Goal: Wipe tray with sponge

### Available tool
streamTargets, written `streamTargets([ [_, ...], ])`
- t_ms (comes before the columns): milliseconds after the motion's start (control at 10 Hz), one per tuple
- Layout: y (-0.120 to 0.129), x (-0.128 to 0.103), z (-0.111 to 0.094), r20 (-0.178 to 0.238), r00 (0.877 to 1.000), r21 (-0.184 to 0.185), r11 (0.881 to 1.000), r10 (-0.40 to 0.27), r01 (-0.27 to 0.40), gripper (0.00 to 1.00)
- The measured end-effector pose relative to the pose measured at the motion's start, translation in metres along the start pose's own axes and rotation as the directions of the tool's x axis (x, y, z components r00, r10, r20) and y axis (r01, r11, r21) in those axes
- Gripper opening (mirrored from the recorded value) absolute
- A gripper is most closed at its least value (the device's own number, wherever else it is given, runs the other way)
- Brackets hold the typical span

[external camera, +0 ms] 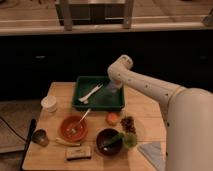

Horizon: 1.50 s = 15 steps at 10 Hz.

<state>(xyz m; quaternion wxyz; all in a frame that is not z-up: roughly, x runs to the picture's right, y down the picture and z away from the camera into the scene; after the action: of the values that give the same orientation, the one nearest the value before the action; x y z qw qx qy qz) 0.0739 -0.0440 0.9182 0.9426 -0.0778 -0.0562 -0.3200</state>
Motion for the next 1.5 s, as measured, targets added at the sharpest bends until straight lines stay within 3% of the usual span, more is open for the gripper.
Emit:
streamTargets([
  [700, 0.01, -0.005, 0.007, 0.002, 0.999, -0.003, 0.999, -0.036, 0.036, 0.0],
  [1500, 0.015, -0.015, 0.01, 0.026, 0.995, 0.021, 0.995, -0.101, 0.101, 0.0],
])
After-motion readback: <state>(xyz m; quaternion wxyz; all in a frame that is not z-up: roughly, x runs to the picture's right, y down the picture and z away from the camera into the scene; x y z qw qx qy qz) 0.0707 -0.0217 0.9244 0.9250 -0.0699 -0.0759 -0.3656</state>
